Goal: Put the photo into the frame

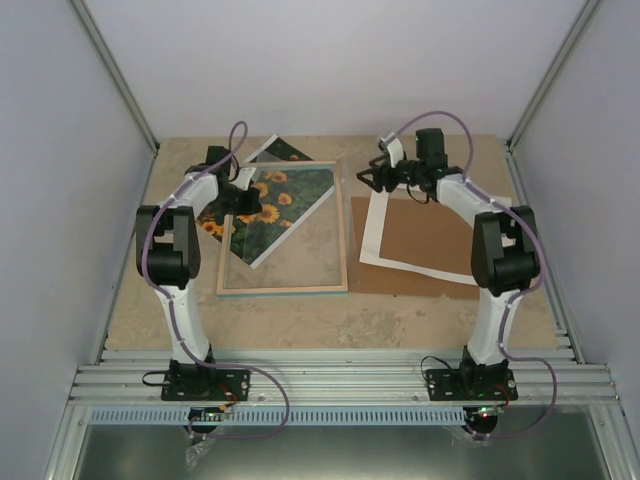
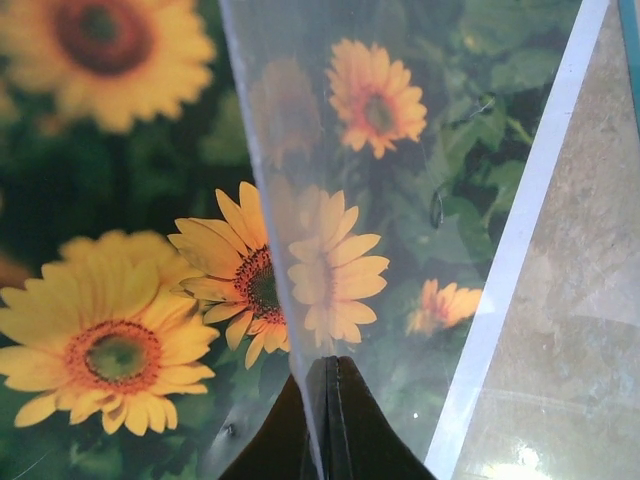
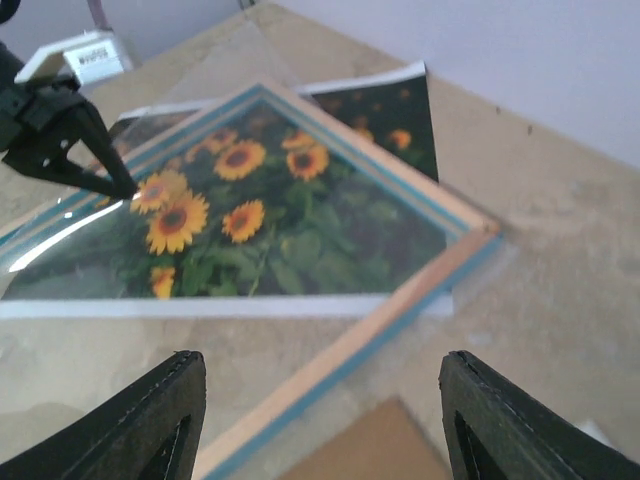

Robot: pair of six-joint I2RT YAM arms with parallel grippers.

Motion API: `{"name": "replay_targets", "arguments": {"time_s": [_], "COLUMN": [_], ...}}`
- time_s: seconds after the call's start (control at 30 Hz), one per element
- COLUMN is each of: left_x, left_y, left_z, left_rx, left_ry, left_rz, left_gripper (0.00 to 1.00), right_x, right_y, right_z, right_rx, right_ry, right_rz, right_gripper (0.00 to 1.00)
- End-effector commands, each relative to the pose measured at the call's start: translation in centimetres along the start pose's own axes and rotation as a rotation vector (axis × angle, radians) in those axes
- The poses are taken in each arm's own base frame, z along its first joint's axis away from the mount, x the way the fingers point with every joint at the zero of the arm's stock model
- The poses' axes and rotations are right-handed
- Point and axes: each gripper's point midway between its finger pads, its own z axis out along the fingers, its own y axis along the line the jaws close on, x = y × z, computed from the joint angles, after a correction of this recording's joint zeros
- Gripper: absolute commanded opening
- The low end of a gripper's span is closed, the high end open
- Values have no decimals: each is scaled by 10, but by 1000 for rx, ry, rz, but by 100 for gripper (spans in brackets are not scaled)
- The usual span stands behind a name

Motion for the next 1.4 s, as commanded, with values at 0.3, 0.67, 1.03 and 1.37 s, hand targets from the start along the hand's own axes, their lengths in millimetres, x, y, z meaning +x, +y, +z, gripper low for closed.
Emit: {"name": "replay_targets", "arguments": {"time_s": [0.3, 0.67, 1.03, 1.37], "left_x": [-5, -10, -3, -1], "left_y": [-9, -13, 16, 25], "left_z": [-10, -23, -16, -10], "left_rx": [-4, -31, -128, -147], "left_ry": [-53, -86, -59, -37], "left_rz": [71, 99, 83, 78], "left_gripper": [0, 0, 0, 0], "right_x": [18, 54, 52, 79], "right_y": [55, 63, 88, 130], "right_z": [58, 42, 34, 35], "right_rx": [-121, -99, -176, -279], "right_ry": [53, 121, 113, 167], "right_rz": [-66, -18, -57, -136], "right_gripper": [65, 65, 63, 58]}}
